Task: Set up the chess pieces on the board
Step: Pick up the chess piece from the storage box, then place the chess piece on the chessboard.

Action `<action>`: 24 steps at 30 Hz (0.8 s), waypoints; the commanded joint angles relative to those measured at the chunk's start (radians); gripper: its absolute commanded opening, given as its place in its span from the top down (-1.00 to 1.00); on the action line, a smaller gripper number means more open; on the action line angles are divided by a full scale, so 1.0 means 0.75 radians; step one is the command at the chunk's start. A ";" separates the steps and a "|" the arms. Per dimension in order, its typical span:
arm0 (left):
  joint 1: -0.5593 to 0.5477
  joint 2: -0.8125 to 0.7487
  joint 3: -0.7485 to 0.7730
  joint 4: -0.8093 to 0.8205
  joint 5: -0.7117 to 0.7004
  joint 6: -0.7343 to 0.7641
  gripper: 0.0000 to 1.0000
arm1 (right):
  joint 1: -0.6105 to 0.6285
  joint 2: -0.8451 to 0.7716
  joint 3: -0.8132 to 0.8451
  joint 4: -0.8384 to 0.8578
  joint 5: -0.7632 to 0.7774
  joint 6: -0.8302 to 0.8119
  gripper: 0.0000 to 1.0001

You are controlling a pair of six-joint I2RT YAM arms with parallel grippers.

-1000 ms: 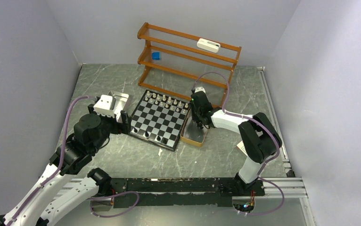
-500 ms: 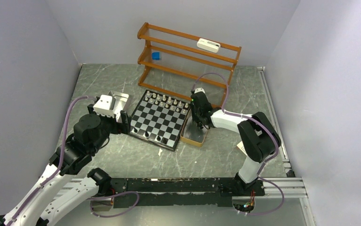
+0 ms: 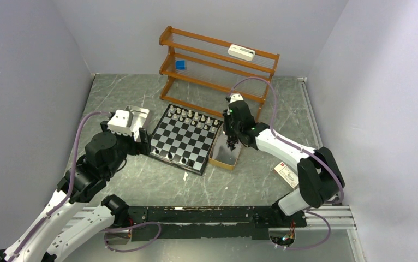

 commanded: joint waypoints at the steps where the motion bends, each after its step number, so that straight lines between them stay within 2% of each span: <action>1: -0.008 -0.015 0.000 0.004 -0.038 0.006 -0.91 | 0.006 -0.095 0.006 -0.037 -0.079 0.023 0.79; 5: -0.007 -0.020 -0.001 0.002 -0.052 0.007 -0.91 | 0.070 -0.187 -0.024 -0.030 -0.132 0.044 0.79; 12: -0.008 -0.025 0.004 -0.006 -0.086 0.000 -0.91 | 0.306 -0.282 -0.037 -0.063 -0.062 0.062 0.78; 18: -0.008 -0.033 0.005 -0.006 -0.114 -0.005 -0.92 | 0.511 -0.276 -0.039 -0.088 0.029 0.097 0.77; 24: -0.008 -0.028 -0.002 0.000 -0.105 -0.003 -0.92 | 0.633 -0.202 -0.060 -0.102 0.121 0.115 0.77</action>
